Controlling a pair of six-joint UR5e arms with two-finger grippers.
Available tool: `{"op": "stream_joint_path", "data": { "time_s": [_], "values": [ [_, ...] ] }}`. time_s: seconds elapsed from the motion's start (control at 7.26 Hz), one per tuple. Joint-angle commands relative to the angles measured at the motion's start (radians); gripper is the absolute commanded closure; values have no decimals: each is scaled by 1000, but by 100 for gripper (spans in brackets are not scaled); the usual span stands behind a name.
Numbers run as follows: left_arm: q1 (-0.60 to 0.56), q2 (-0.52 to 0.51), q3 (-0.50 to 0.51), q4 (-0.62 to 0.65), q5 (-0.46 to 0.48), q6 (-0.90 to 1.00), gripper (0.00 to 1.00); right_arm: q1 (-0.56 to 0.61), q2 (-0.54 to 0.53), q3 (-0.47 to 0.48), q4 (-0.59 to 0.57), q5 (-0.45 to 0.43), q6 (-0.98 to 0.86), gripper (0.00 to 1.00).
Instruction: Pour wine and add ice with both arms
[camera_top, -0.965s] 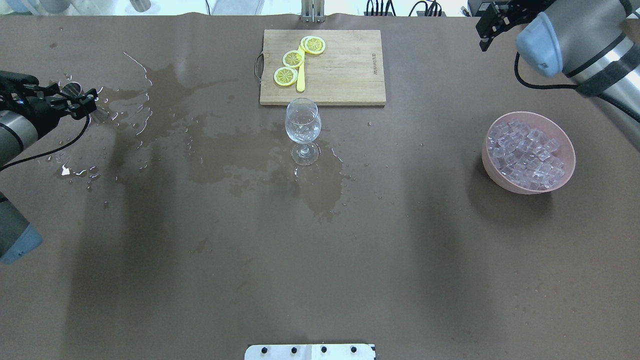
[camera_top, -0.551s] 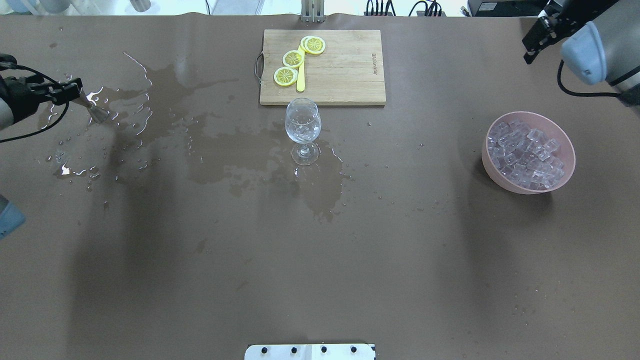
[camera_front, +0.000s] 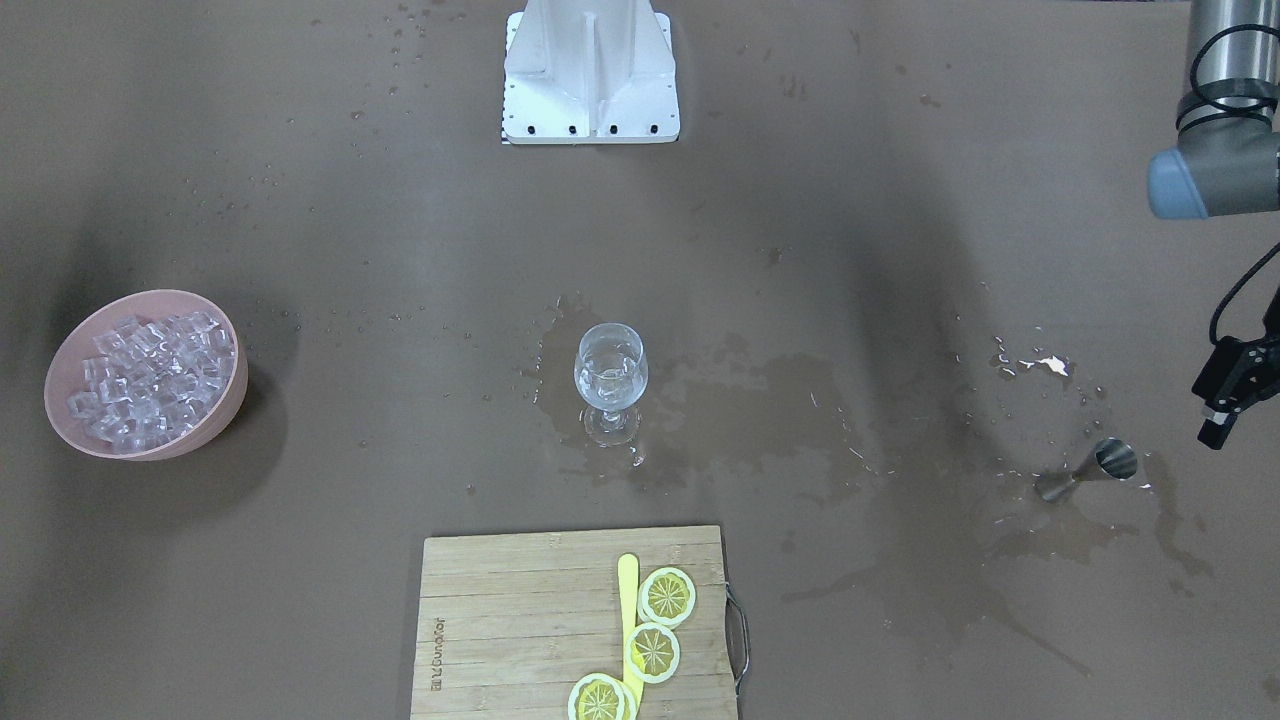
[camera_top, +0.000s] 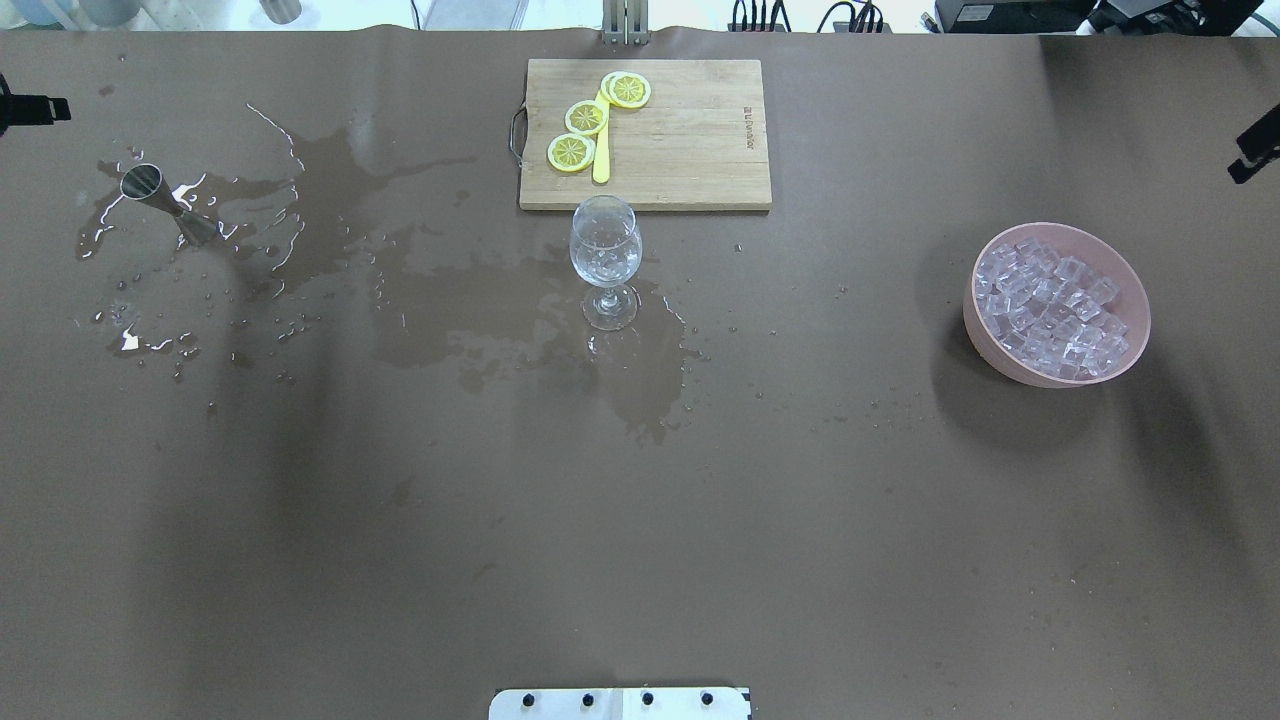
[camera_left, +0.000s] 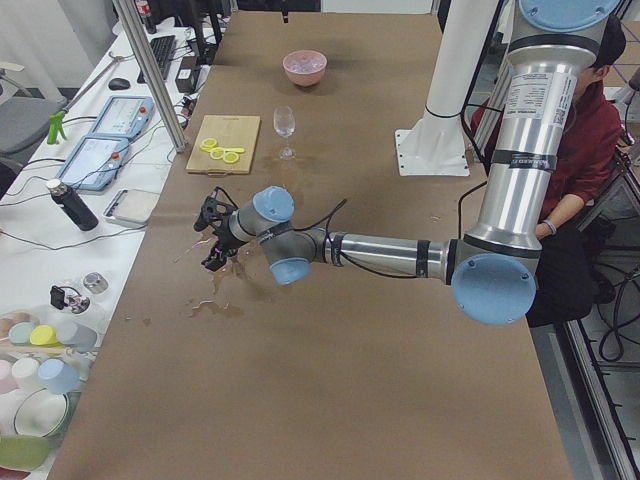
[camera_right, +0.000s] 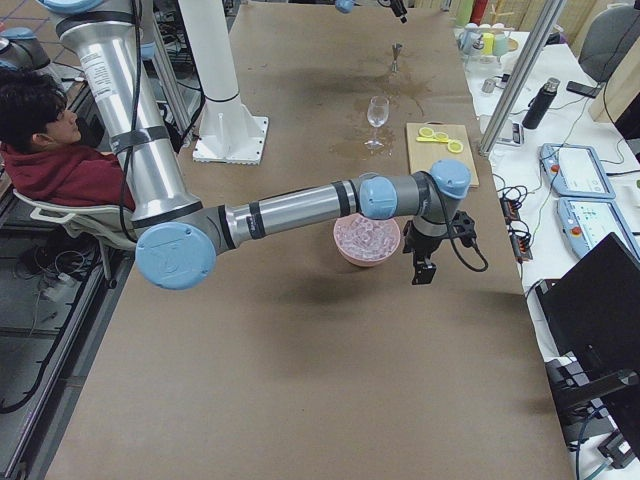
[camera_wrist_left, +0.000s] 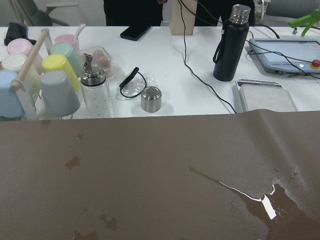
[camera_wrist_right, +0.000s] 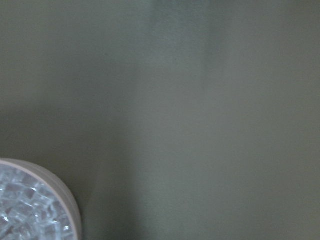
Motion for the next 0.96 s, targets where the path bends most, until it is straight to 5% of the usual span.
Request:
{"op": "stream_joint_path", "data": {
  "time_s": [0.0,0.28,0.83],
  "values": [
    [-119,-11,-144,340,-193,184,2,91,-70,-12,24,22,-47,0],
    [-151,-33,-258,635,-253,296,2,151,-119,-9,19,33,-44,0],
    [-171,-39,-352,977,-270,491,2,187,-151,-3,13,42,-41,0]
  ]
}}
